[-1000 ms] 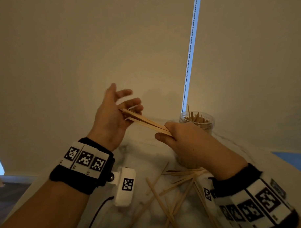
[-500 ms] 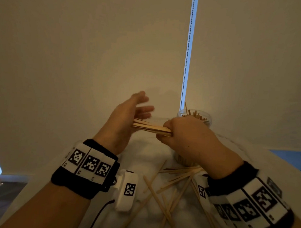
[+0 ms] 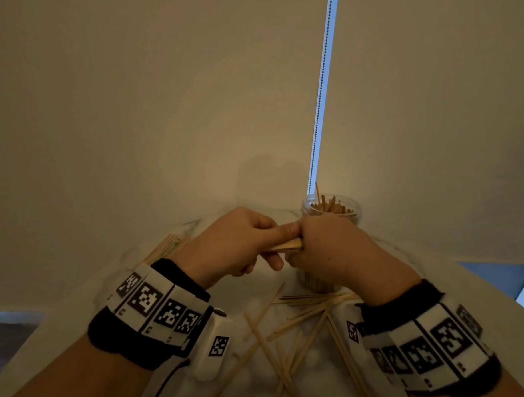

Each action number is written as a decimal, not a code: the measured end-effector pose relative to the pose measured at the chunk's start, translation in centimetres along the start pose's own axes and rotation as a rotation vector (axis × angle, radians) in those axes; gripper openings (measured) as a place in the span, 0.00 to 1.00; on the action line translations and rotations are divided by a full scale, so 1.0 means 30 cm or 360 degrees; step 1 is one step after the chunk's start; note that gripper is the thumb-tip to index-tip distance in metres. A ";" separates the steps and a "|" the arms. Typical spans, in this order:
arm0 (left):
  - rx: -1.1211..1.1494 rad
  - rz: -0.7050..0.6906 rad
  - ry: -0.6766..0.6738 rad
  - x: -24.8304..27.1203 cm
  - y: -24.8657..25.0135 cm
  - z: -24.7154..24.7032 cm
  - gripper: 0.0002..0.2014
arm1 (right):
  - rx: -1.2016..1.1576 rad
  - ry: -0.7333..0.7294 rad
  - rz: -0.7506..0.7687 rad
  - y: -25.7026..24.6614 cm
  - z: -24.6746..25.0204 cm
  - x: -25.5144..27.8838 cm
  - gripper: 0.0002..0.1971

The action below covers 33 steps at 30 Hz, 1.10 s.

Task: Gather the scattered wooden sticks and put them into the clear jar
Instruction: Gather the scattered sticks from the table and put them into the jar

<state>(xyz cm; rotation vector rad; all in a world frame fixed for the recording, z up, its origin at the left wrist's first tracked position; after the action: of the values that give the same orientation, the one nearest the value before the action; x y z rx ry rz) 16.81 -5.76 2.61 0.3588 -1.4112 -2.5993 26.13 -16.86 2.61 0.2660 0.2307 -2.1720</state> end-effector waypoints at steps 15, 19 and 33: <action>0.0464 -0.0117 0.0326 -0.022 -0.018 0.052 0.23 | 0.0000 0.0605 -0.0058 -0.018 0.095 0.016 0.12; 0.0439 -0.0171 0.0318 -0.018 0.000 0.057 0.22 | 0.0201 0.0556 -0.0100 -0.029 0.071 0.021 0.21; 0.1024 0.0029 0.0289 -0.031 0.007 -0.034 0.22 | -0.0965 0.0407 -0.0185 0.103 0.168 0.034 0.23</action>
<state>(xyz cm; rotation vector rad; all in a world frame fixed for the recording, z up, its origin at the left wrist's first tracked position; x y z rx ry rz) 17.99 -6.45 2.36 0.6314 -2.1261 -1.9673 27.56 -20.74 6.96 0.1821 1.0455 -2.0650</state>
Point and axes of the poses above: each hand's wrist, its own x-axis away from the middle knuckle, its own z-axis out of the back of the hand, y = z × x, the point moved 4 cm from there along -x, towards the middle knuckle
